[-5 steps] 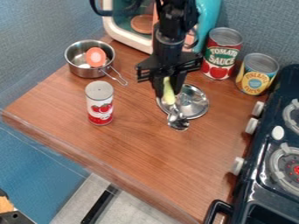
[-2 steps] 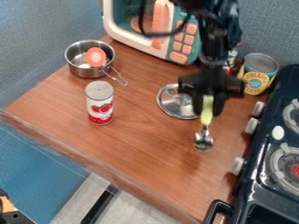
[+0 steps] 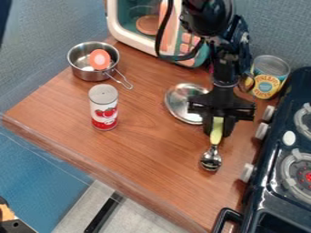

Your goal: Take the yellow aluminium spoon and move it to the rigth side of the table

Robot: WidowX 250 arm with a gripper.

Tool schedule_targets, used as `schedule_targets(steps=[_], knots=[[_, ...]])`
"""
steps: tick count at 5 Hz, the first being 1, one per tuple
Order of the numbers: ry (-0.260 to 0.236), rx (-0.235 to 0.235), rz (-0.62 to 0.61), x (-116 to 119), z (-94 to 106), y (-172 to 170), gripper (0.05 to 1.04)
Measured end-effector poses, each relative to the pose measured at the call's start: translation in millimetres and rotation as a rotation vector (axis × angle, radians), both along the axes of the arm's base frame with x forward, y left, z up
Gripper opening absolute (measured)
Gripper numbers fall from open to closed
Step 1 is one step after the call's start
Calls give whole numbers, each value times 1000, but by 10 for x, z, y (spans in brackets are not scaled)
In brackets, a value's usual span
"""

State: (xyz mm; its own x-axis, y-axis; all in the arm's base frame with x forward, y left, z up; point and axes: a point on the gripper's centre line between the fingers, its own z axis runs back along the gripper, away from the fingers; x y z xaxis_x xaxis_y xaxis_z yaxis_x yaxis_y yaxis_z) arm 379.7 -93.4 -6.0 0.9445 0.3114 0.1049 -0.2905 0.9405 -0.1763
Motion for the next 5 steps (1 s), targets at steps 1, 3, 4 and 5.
schedule_targets(steps=[1, 3, 4, 5], knots=[[0, -14, -15, -9, 3, -30, 446], [-8, -46, -65, -70, 238, 31, 989], [-40, -43, -84, -91, 513, 47, 1001], [-63, -27, -127, -135, 819, 76, 1001]])
